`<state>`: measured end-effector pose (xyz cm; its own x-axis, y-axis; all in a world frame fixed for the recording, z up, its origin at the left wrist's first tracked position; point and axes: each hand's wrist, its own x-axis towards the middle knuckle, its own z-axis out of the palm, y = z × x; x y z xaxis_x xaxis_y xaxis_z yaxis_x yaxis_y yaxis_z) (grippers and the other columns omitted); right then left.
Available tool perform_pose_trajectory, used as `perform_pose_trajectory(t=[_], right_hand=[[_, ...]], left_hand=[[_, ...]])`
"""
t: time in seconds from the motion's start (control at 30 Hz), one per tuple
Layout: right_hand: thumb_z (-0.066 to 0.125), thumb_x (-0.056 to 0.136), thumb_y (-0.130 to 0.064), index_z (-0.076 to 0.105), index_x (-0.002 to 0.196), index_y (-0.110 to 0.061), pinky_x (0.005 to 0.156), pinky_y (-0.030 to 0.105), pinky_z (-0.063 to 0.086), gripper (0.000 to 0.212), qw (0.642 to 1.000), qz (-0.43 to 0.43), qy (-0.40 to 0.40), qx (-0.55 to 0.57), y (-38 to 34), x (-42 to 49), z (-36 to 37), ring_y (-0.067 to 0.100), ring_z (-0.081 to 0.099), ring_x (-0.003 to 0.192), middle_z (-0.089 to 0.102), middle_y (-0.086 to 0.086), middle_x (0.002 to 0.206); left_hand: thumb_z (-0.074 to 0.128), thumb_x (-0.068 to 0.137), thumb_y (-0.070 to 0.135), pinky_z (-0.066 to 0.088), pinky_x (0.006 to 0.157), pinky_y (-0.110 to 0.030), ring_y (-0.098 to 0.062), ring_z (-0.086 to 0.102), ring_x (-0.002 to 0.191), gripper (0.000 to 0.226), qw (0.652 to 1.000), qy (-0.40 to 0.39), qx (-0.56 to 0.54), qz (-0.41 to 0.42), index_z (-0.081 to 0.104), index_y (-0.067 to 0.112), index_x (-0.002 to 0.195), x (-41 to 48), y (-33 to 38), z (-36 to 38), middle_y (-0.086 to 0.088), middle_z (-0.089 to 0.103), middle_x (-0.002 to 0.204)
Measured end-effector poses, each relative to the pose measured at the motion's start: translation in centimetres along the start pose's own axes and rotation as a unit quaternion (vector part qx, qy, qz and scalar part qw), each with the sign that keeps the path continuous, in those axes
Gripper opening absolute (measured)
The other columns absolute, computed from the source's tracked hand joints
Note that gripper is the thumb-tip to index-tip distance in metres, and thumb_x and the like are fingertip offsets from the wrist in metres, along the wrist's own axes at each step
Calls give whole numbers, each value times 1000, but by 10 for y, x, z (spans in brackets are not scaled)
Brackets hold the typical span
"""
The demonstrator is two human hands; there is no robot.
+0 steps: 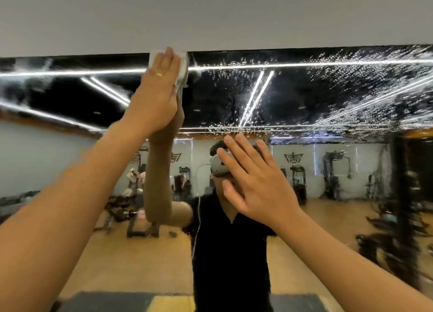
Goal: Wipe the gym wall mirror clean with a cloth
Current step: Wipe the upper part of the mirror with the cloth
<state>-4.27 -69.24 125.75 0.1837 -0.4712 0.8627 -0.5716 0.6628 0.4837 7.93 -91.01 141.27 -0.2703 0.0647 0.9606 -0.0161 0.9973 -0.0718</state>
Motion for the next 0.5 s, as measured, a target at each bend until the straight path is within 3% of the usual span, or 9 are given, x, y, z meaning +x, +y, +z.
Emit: perform_pose_trajectory(t=[0.13,0.27,0.37,0.5], right_hand=[[43,104,-43,35,160,-16,125,55,22,63,1000,-1,16,10,0,-1,0,25,15,159,22,7,170],[46,104,-42,34,161,-16,126,55,22,64,1000,0,20,7,1,1,2,25,15,159,23,8,170],[48,103,-41,36,160,-15,126,54,21,63,1000,1,27,13,0,1,1,25,17,158,25,8,169],[50,103,-41,35,160,-16,127,54,18,64,1000,1,22,13,2,3,0,25,15,159,23,8,170]], left_hand=[[30,112,16,2,130,-44,-20,-7,160,60,1000,7,12,0,4,21,167,28,-9,-7,4,-4,174],[34,111,14,1,128,-35,-21,-4,160,61,999,30,-15,13,9,17,166,-4,-9,4,0,0,174],[39,108,9,19,126,-50,-22,3,157,60,998,44,-30,36,18,10,165,-57,-3,19,-6,8,173],[38,106,11,19,124,-54,-8,-2,153,59,997,40,-35,57,22,5,163,-84,1,26,-11,15,171]])
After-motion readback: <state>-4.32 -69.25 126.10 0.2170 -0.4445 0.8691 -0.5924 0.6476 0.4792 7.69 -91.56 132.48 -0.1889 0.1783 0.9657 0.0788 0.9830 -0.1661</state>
